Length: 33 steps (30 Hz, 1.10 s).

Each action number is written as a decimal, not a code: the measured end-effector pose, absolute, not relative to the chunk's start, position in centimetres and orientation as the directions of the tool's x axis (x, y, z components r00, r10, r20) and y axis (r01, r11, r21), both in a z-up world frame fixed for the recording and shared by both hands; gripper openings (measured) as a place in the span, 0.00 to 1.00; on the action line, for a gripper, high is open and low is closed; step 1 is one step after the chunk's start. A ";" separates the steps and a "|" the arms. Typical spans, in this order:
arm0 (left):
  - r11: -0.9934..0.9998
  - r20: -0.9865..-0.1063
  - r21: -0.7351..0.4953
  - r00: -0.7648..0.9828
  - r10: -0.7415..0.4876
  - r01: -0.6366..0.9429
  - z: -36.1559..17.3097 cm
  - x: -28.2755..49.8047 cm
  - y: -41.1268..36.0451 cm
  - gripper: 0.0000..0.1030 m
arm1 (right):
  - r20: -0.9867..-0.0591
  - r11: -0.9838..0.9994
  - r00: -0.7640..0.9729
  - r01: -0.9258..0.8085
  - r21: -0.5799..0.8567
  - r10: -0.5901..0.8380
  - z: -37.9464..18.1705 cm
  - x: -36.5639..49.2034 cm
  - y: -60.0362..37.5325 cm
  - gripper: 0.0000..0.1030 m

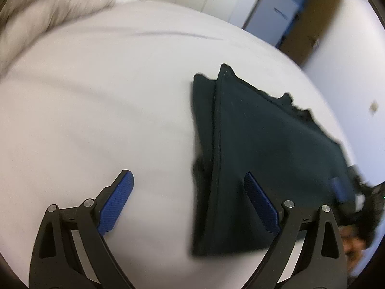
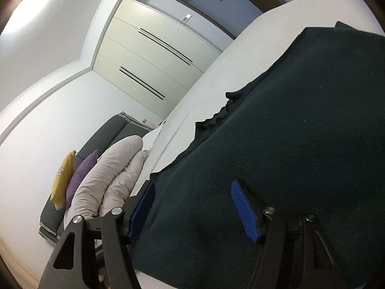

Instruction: Fold small clothes

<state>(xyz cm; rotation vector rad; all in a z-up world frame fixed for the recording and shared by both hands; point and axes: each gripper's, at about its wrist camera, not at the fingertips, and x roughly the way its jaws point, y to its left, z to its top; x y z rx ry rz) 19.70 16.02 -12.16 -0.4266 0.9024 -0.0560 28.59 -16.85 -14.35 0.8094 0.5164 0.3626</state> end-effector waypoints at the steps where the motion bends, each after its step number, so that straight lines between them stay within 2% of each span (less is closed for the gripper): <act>1: 0.892 -0.734 -0.429 0.630 -0.254 -0.140 -12.1 18.9 16.4 0.92 | -0.295 0.640 0.818 -0.112 0.760 0.494 -14.3 28.6 -16.8 0.67; 4: 0.787 -0.685 -0.590 0.629 -0.367 -0.183 -12.7 15.7 17.3 0.92 | -0.287 0.633 0.819 -0.116 0.765 0.497 -14.3 28.6 -16.8 0.67; 10: 0.659 -0.629 -0.712 0.637 -0.445 -0.243 -13.1 12.9 16.2 0.92 | -0.276 0.626 0.821 -0.122 0.770 0.500 -14.4 28.5 -16.9 0.67; 15: 0.625 -0.620 -0.733 0.642 -0.451 -0.268 -13.7 14.2 15.0 0.91 | -0.276 0.626 0.821 -0.122 0.770 0.499 -14.4 28.5 -16.8 0.67; 24: 0.469 -0.551 -0.819 0.685 -0.477 -0.331 -14.5 17.8 13.5 0.88 | -0.274 0.624 0.821 -0.123 0.772 0.500 -14.5 28.5 -16.9 0.67; 26: 0.433 -0.523 -0.840 0.701 -0.485 -0.327 -14.8 18.7 13.3 0.76 | -0.272 0.623 0.822 -0.123 0.773 0.500 -14.4 28.5 -16.9 0.66; 28: 0.396 -0.508 -0.854 0.704 -0.496 -0.338 -15.7 19.7 13.4 0.51 | -0.273 0.623 0.822 -0.122 0.773 0.500 -14.5 28.5 -16.9 0.66; 29: 0.385 -0.507 -0.857 0.702 -0.501 -0.343 -16.2 20.4 13.6 0.43 | -0.272 0.621 0.823 -0.121 0.774 0.499 -14.5 28.5 -16.9 0.65; 30: 0.390 -0.512 -0.853 0.697 -0.502 -0.346 -16.5 21.0 13.7 0.31 | -0.271 0.620 0.823 -0.121 0.775 0.499 -14.4 28.5 -16.9 0.65; 33: 0.404 -0.523 -0.845 0.692 -0.497 -0.350 -17.1 22.3 14.2 0.21 | -0.269 0.618 0.824 -0.121 0.777 0.499 -14.4 28.6 -16.9 0.65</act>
